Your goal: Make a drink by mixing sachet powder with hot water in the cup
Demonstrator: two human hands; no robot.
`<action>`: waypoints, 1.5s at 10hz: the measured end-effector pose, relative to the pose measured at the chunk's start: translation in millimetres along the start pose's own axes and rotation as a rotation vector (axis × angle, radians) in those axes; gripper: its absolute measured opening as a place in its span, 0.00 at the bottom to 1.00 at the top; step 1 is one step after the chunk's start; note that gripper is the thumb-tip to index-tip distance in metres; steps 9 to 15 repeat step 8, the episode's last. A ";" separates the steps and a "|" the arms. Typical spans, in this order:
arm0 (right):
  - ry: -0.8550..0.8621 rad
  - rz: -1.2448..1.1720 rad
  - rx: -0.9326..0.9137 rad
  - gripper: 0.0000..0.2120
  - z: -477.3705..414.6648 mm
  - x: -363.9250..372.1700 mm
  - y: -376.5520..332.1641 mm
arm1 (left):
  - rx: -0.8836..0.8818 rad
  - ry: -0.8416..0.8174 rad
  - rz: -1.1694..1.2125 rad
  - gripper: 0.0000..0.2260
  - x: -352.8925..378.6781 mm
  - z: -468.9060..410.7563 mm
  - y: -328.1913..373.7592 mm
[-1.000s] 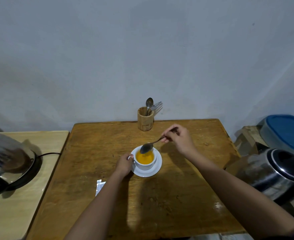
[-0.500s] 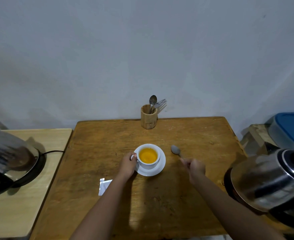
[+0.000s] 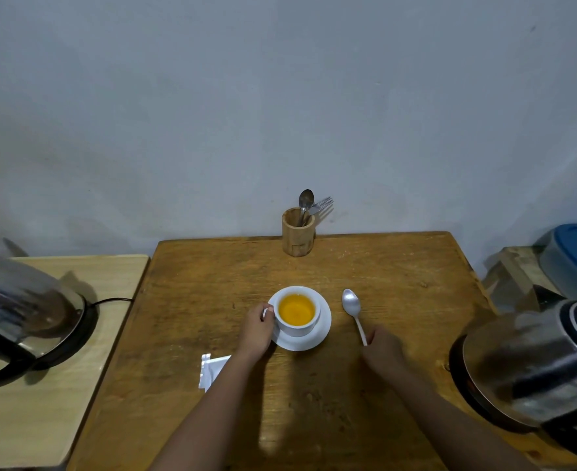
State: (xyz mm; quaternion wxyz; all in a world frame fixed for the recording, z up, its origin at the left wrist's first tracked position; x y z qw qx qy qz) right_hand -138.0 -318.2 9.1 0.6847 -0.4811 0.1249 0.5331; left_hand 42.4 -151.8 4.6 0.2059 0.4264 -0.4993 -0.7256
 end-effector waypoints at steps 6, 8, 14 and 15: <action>-0.110 0.228 -0.095 0.03 -14.1 10.1 -5.8 | -0.011 -0.038 0.009 0.12 -0.5 0.8 -0.6; 0.169 0.310 -0.201 0.11 -20.0 -14.6 -6.3 | -0.011 0.260 -0.105 0.15 -14.0 10.3 -9.7; 0.169 0.310 -0.201 0.11 -20.0 -14.6 -6.3 | -0.011 0.260 -0.105 0.15 -14.0 10.3 -9.7; 0.169 0.310 -0.201 0.11 -20.0 -14.6 -6.3 | -0.011 0.260 -0.105 0.15 -14.0 10.3 -9.7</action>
Point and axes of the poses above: each hand's wrist, its own z-axis away from the middle knuckle, its own x-axis out of the palm, y = z × x, the point moved 4 cm from there along -z, towards the middle knuckle, and after that the axes turned 10 degrees about x, right-handed, at the moved point
